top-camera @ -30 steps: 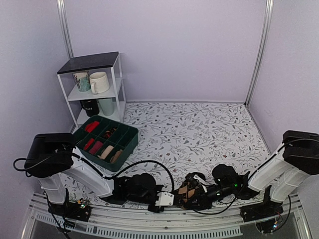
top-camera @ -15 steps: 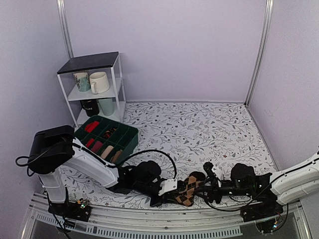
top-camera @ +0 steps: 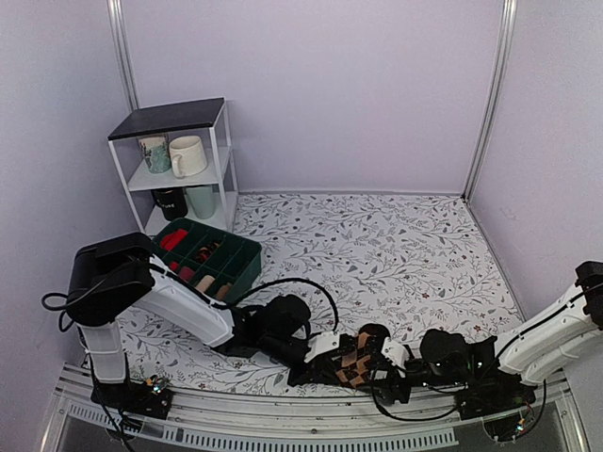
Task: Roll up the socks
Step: Roll the sock at the center of the board.
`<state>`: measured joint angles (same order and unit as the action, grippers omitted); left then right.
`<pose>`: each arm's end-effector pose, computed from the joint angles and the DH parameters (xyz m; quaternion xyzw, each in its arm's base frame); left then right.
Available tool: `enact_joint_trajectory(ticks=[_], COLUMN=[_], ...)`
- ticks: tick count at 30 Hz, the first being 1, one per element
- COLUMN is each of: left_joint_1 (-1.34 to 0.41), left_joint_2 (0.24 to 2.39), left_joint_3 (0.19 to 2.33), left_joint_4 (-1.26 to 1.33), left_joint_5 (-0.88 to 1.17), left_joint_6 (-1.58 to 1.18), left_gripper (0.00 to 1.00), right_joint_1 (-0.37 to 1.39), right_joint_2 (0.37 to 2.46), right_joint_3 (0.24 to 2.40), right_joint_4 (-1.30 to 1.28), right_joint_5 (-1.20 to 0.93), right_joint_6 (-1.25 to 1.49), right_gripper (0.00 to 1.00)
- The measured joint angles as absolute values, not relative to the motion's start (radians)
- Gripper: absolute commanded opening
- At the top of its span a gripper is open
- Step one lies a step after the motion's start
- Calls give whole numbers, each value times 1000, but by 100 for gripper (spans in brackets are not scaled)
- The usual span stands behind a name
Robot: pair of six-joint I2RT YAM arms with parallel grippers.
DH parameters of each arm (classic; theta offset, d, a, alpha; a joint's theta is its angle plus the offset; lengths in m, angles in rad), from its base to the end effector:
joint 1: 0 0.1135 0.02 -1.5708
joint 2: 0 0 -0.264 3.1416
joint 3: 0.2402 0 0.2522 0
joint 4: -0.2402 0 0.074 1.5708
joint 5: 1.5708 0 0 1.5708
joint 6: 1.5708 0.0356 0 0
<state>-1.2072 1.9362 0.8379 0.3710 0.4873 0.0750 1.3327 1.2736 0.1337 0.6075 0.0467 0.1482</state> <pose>0.1117 -0.3405 0.0991 0.6087 0.6505 -0.3988 0.2172 0.0474 0.1881 0.1128 -0.4749 0.7266 0.3197 0.3798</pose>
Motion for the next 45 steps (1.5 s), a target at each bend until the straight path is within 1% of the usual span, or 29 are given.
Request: enact_joint_trajectory(ticks=[2,4,5,9,10,11,12,13,17,20,23,27,32,36,45], left_joint_1=[-1206,-1205,-1203,-1199,-1198,-1198,-1197,-1197,-1207,-1221,-1230,-1258,-1278,-1283,-1290], left_joint_2=[1938,1940,1941,1944,1944,1944,1944,1943,1913,1839,1768,1735,1762,1811,1871], left_joint_3=[838,839,841,844,845,844,844,844,809,710,636,632,669,708,710], left_joint_4=[370,368,366,361,360,360,361,363,398,452,510,612,659,652,598], left_joint_5=[497,503,506,516,516,516,517,515,469,369,290,236,232,255,268], left_joint_6=[74,73,73,70,69,68,64,62,52,64,128,262,413,479,509], left_gripper=[0,0,0,0,8,29,44,47,49,51,52,54,54,54,54], right_joint_1=[1335,1335,1336,1345,1348,1348,1348,1348,1348,1343,1321,1259,1183,1162,1126], right_joint_2=[1306,1334,1349,1382,1389,1392,1392,1391,1387,1368,1354,1365,1467,1542,1553], right_joint_3=[146,159,166,188,196,201,204,204,200,175,142,105,110,128,129], right_joint_4=[614,616,618,614,609,603,599,599,601,612,641,710,814,884,899], right_joint_5=[51,51,51,43,42,41,39,38,35,28,-2,-83,-212,-280,-350], right_joint_6=[137,131,128,116,120,134,144,154,224,294,367,457,538,577,603], right_gripper=[58,53,47,16,11,8,6,4,4,4,4,4,4,5,5])
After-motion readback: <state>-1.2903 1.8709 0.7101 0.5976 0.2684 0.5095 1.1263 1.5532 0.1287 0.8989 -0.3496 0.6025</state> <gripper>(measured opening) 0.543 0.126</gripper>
